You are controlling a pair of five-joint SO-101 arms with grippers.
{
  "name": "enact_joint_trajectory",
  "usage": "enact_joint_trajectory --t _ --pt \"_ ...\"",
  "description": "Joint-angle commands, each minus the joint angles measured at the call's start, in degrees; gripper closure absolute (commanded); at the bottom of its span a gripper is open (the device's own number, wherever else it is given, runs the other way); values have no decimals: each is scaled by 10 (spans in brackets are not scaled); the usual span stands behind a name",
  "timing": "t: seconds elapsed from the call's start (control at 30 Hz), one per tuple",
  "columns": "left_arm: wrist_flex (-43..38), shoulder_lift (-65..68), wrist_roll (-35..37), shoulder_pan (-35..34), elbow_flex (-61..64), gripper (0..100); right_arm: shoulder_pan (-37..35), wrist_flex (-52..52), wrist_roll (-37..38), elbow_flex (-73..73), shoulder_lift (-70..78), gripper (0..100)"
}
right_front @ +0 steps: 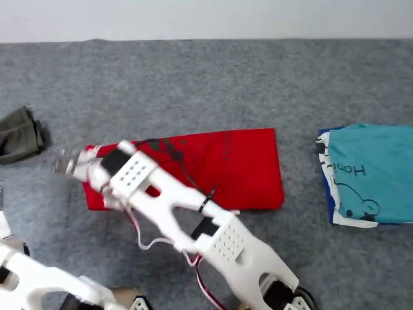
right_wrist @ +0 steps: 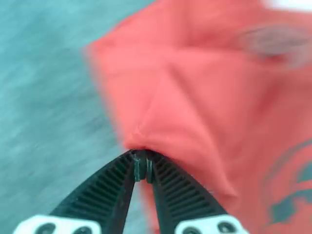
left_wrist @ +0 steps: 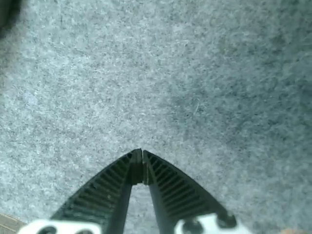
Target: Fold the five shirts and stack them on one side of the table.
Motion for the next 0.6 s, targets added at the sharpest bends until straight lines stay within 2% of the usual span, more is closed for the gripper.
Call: enact_joint_trajectory --t 0.0,0.1,0.2,0.57 --pt "-1 -14 -1 2 -5 994 55 -61 10 -84 -6 989" --pt "-1 -14 -1 2 -3 994 70 -63 10 -136 4 989" --pt "-1 -14 -1 2 -3 994 64 -19 9 -167 11 989" --pt "-1 -14 -1 3 -7 994 15 132 5 -169 26 989"
